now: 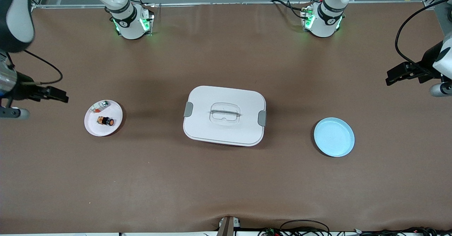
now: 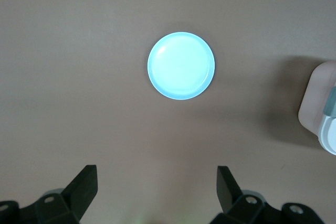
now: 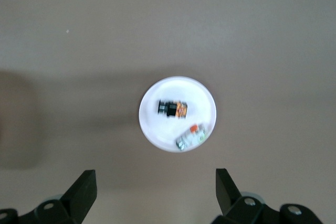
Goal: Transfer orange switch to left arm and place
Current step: 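Move the right gripper down over the switch on the white plate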
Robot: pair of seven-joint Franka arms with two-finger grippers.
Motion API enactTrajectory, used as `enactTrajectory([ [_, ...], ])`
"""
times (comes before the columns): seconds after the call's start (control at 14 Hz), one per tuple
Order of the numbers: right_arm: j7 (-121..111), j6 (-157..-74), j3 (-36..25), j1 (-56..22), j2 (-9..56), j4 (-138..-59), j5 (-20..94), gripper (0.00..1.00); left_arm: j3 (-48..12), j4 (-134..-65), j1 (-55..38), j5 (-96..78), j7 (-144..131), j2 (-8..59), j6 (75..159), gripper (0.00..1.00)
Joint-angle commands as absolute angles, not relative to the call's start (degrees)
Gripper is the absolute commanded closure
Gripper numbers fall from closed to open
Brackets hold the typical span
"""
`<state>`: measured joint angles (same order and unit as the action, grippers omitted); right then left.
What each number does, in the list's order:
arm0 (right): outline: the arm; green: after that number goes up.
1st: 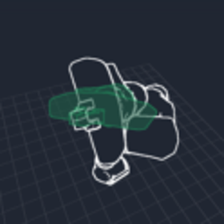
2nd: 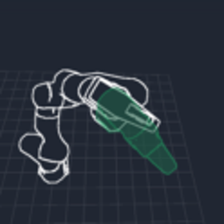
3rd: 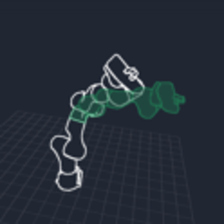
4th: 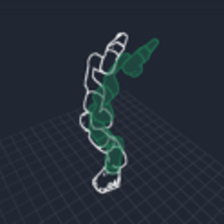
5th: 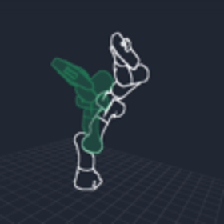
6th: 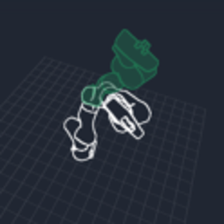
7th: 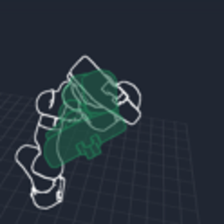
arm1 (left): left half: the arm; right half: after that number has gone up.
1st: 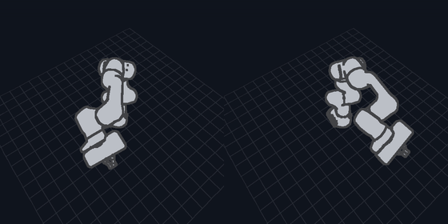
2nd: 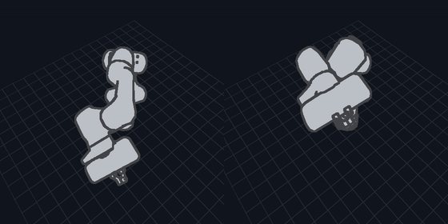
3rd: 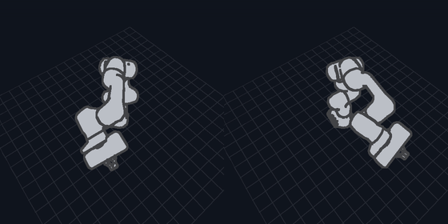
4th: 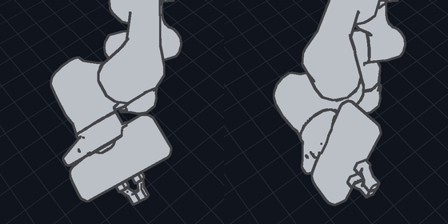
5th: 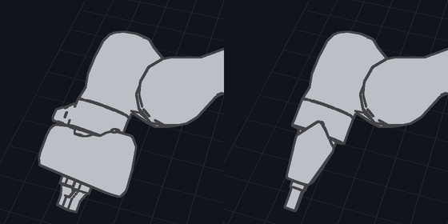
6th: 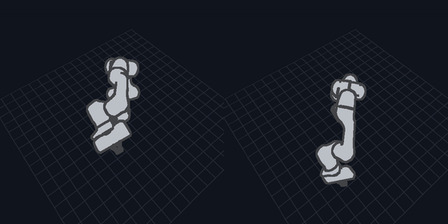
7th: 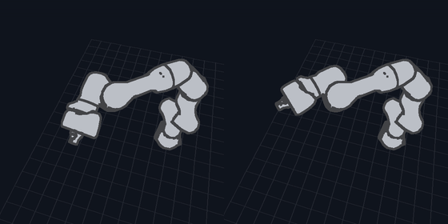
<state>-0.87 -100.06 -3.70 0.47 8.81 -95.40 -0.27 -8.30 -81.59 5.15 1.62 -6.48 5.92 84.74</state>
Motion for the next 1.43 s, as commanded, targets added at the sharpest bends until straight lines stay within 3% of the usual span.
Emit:
enactTrajectory([
  [0.0,-0.4,-111.2,-3.4,0.7,7.4,-104.6,-1.1,0.00,-8.3,-80.1,6.6,1.6,-5.8,6.0,83.9,0.00],
  [0.36,-0.4,-124.3,-3.4,0.7,9.7,-113.5,-1.1,0.00,-8.8,-80.2,6.2,2.0,-6.1,5.8,83.8,0.00],
  [0.86,-0.4,-127.5,-3.4,1.5,19.1,-113.5,-1.1,0.00,-9.1,-80.6,5.5,2.2,-6.7,6.2,83.5,0.00],
  [1.36,-1.1,-132.3,-3.4,2.9,22.6,-116.2,-1.1,0.00,-9.5,-80.7,4.6,2.2,-6.7,6.2,83.4,0.00],
])
